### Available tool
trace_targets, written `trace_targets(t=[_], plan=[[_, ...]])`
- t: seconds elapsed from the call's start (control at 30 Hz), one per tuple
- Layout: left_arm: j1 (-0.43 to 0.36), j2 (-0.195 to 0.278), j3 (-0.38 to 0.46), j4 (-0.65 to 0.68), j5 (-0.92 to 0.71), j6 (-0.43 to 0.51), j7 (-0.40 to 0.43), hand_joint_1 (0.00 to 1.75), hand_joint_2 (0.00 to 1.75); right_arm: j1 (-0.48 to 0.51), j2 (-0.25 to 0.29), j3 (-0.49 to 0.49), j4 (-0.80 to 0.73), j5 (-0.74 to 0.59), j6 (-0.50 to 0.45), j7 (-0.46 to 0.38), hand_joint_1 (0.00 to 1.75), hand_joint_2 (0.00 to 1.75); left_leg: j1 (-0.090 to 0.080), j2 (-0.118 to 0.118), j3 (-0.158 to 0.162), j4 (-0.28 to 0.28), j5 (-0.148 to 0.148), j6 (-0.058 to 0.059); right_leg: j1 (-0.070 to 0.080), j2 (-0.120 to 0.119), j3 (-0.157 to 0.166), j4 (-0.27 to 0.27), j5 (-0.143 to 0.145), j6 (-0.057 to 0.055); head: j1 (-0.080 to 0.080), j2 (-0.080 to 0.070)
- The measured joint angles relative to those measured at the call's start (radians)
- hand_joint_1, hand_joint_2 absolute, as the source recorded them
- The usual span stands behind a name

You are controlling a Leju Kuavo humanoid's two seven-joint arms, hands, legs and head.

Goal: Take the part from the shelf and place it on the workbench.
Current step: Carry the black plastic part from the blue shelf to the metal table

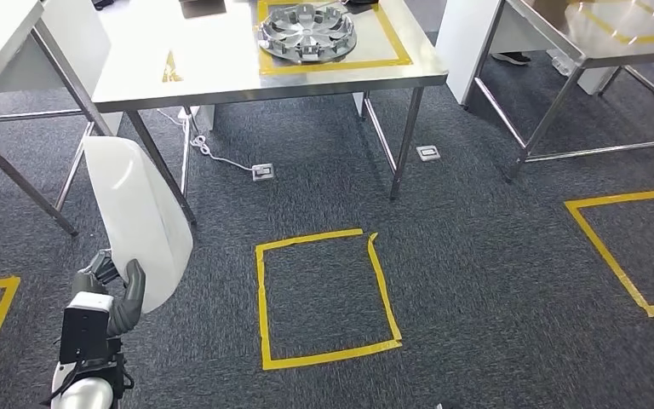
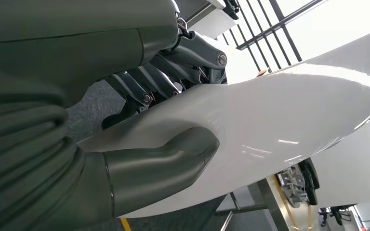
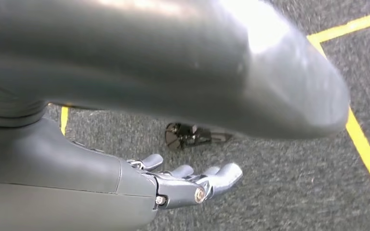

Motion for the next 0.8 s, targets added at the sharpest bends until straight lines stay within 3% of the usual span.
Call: trace_targets(t=[0.07,0.1,0.2,0.27,0.3,0.33,0.4,0.43,0.47,0.57,0.63,0.73,0.77,0.8], plan=[[0.001,-0.001,0.000,-0.007,-0.005,-0.001,0.006,1.75,1.75,0.001,0.001,-0.002,0.000,-0.003,-0.001,0.001,0.00,0.00,0.000,0.004,0.006,0.029,0.000,-0.011,-0.006,-0.001,0.027,-0.011,0.002,-0.009,-0.001,0.000],[0.000,-0.001,0.000,-0.010,-0.007,-0.002,0.007,1.75,1.75,0.001,0.001,-0.003,0.000,-0.003,-0.001,0.001,0.00,0.00,0.000,0.006,-0.009,0.063,-0.008,-0.016,-0.008,-0.002,0.041,-0.013,-0.002,-0.014,-0.004,0.000],[0.002,-0.001,0.000,-0.013,-0.009,-0.002,0.010,1.75,1.75,-0.001,0.001,-0.004,0.000,-0.001,-0.001,0.002,0.00,0.00,0.004,0.012,-0.121,0.226,-0.078,-0.027,-0.011,-0.003,0.069,-0.015,-0.023,-0.020,-0.009,0.000],[0.007,-0.001,0.000,-0.013,-0.010,-0.002,0.012,1.75,1.75,0.000,0.001,-0.004,0.000,0.001,-0.001,0.002,0.00,0.00,0.006,0.014,-0.178,0.263,-0.116,-0.032,-0.012,-0.002,0.091,-0.015,-0.043,-0.019,-0.009,0.000],[0.008,-0.001,0.000,-0.013,-0.010,-0.002,0.012,1.75,1.75,0.001,0.002,-0.004,0.000,0.002,-0.001,0.002,0.00,0.00,0.007,0.015,-0.185,0.235,-0.103,-0.033,-0.013,-0.002,0.104,-0.015,-0.053,-0.017,-0.009,0.000],[0.009,-0.001,0.000,-0.013,-0.010,-0.002,0.012,1.75,1.75,0.002,0.002,-0.004,0.000,0.003,-0.001,0.002,0.00,0.00,0.007,0.016,-0.179,0.183,-0.065,-0.034,-0.014,-0.002,0.117,-0.015,-0.063,-0.015,-0.009,0.000],[0.009,-0.001,0.000,-0.013,-0.010,-0.002,0.012,1.75,1.75,0.002,0.003,-0.004,0.000,0.003,-0.001,0.002,0.00,0.00,0.007,0.022,-0.159,0.067,0.049,-0.028,-0.014,0.000,0.139,-0.013,-0.085,-0.006,-0.011,0.000],[0.010,-0.001,0.000,-0.013,-0.011,-0.003,0.014,1.75,1.75,0.001,0.003,-0.004,0.000,0.003,-0.001,0.002,0.00,0.00,0.005,0.024,-0.150,0.033,0.084,-0.022,-0.013,0.001,0.145,-0.013,-0.095,0.000,-0.011,0.000],[0.011,-0.001,0.000,-0.014,-0.012,-0.003,0.015,1.75,1.75,0.000,0.003,-0.004,0.000,0.003,-0.001,0.002,0.00,0.00,0.004,0.026,-0.147,0.015,0.104,-0.014,-0.012,0.001,0.151,-0.010,-0.100,0.008,-0.012,0.000],[0.010,-0.004,0.000,-0.019,-0.018,-0.005,0.019,1.75,1.75,-0.002,0.003,-0.005,0.000,0.002,0.000,0.001,0.00,0.00,0.006,0.021,-0.127,0.010,0.097,0.009,-0.012,0.000,0.159,0.016,-0.104,0.025,-0.010,0.000],[0.008,-0.007,0.000,-0.022,-0.023,-0.007,0.020,1.75,1.75,-0.004,0.002,-0.005,0.000,-0.002,-0.003,0.002,0.00,0.00,0.008,0.019,-0.107,0.009,0.091,0.018,-0.014,-0.003,0.116,0.091,-0.121,0.035,-0.007,0.000],[0.009,-0.012,0.000,-0.024,-0.029,-0.010,0.022,1.75,1.75,-0.005,0.003,-0.007,0.000,-0.011,-0.008,0.005,0.00,0.00,0.008,0.018,-0.091,0.008,0.072,0.023,-0.019,-0.005,-0.011,0.256,-0.184,0.048,-0.002,0.000],[0.010,-0.012,0.000,-0.024,-0.030,-0.010,0.023,1.75,1.75,-0.003,0.003,-0.008,0.000,-0.013,-0.009,0.005,0.00,0.00,0.008,0.018,-0.083,0.008,0.064,0.022,-0.020,-0.005,-0.040,0.274,-0.194,0.049,-0.002,0.000],[0.011,-0.013,0.000,-0.024,-0.031,-0.010,0.023,1.75,1.75,-0.002,0.003,-0.010,0.000,-0.015,-0.009,0.005,0.00,0.00,0.008,0.018,-0.073,0.008,0.055,0.021,-0.021,-0.006,-0.052,0.259,-0.184,0.047,-0.001,0.000]])
